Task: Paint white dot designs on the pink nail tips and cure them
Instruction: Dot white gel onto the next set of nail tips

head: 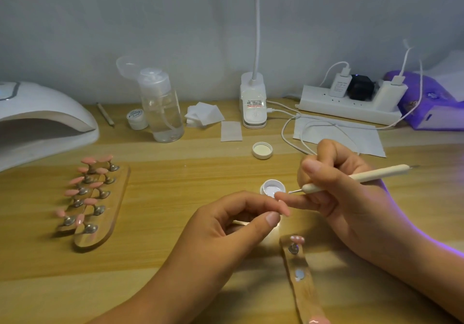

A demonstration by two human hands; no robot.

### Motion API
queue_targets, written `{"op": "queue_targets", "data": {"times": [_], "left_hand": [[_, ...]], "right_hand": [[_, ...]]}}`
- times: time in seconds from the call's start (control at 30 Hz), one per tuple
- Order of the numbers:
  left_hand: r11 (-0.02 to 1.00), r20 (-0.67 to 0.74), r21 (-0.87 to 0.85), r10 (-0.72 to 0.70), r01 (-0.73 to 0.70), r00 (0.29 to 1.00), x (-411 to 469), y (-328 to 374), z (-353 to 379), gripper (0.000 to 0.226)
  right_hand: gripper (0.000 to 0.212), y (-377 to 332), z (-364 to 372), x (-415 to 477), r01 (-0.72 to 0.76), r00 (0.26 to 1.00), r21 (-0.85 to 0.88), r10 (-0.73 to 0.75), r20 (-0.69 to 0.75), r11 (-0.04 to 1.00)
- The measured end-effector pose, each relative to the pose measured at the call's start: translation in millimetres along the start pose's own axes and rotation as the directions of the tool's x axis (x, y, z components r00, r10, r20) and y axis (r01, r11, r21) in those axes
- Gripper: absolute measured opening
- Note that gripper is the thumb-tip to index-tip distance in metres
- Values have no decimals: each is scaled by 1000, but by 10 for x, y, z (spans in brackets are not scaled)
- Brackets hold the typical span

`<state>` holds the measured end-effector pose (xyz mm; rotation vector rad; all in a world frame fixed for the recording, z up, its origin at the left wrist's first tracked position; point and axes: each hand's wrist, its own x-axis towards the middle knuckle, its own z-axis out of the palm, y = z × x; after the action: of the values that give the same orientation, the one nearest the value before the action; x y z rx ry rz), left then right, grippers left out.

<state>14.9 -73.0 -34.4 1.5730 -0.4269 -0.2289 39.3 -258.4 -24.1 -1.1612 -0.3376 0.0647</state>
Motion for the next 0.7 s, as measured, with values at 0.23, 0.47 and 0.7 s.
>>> {"op": "queue_targets", "data": {"times": [0.23, 0.47, 0.7], "left_hand": [[1000, -23, 21, -11, 11, 1000, 2, 3, 3, 11], [1000, -38, 26, -2, 3, 999, 4, -11, 1, 11], [1000, -35, 13, -1, 1, 999, 7, -13, 2, 11]], "right_hand": [[22, -8, 20, -8, -19, 1000, 1, 19, -23, 1000], [21, 5, 12, -3, -38, 999, -17, 38, -13, 999], [20, 4, 9, -3, -49, 999, -25, 49, 0, 999]]}}
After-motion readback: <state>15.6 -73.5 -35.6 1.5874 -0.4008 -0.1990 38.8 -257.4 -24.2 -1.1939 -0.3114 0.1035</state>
